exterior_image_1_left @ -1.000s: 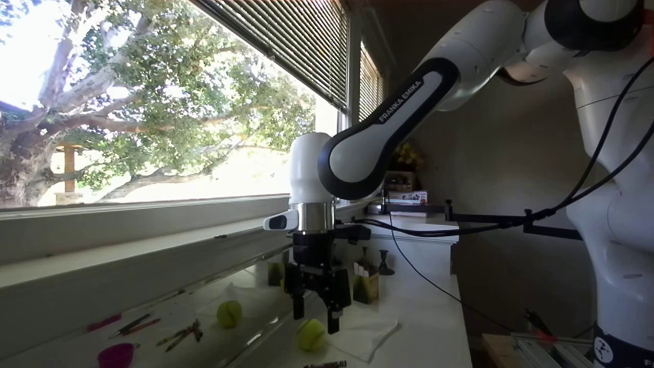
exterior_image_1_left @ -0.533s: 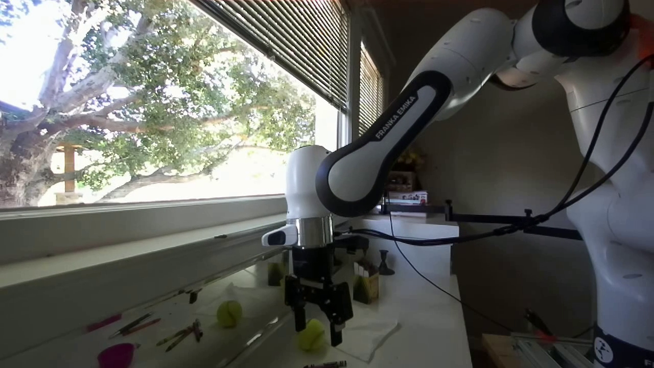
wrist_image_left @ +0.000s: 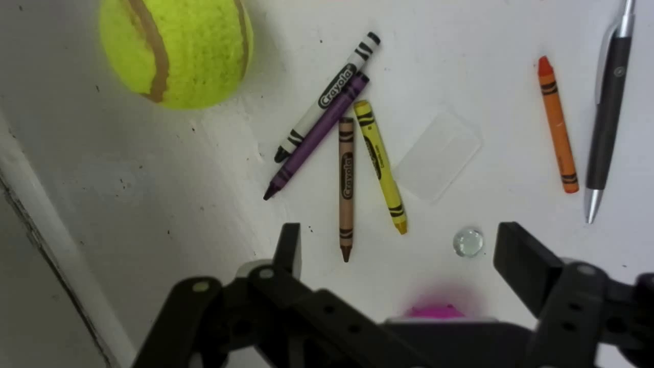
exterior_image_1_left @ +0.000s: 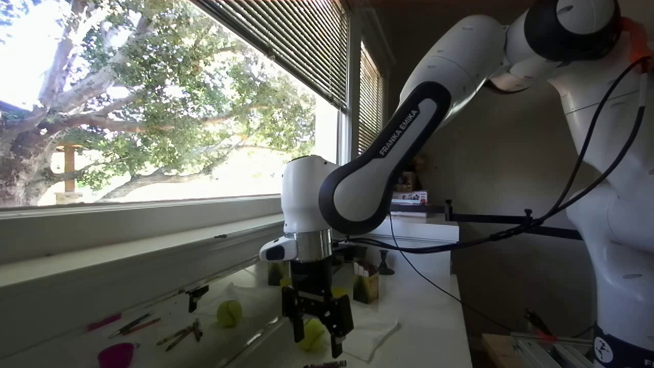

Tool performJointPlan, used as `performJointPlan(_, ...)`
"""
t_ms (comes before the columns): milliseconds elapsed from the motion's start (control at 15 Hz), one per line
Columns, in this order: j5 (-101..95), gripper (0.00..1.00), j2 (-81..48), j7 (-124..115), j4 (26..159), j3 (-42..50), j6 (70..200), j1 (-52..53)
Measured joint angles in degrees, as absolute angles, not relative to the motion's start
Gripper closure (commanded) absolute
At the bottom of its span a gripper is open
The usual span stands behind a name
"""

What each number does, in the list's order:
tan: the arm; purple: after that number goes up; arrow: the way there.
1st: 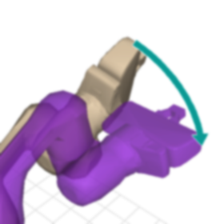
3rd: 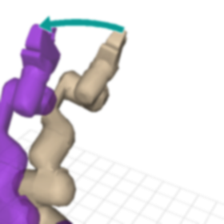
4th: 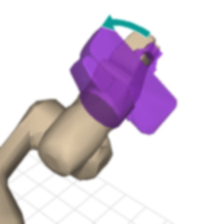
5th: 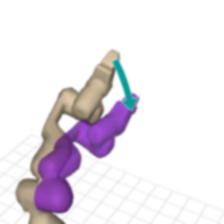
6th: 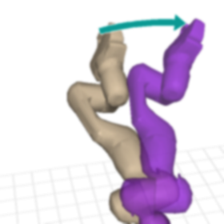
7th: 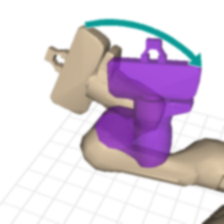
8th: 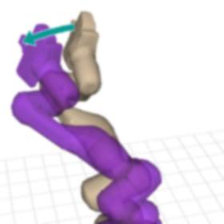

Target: Move one crayon to the right.

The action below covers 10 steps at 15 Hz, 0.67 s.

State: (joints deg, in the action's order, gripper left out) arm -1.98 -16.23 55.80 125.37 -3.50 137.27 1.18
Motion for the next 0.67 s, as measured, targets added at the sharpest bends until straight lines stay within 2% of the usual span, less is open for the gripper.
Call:
performJointPlan(267, -3.0, 0.03, -17.3, 55.8, 125.4, -3.6, 139.9, 1.2)
performJointPlan(467, -3.1, 0.09, -18.1, 55.8, 125.4, -4.0, 141.6, 1.2)
performJointPlan(600, -3.1, 0.18, -18.6, 55.8, 125.4, -4.4, 142.1, 1.2)
performJointPlan(667, -3.1, 0.20, -18.8, 55.8, 125.4, -4.5, 142.2, 1.2)
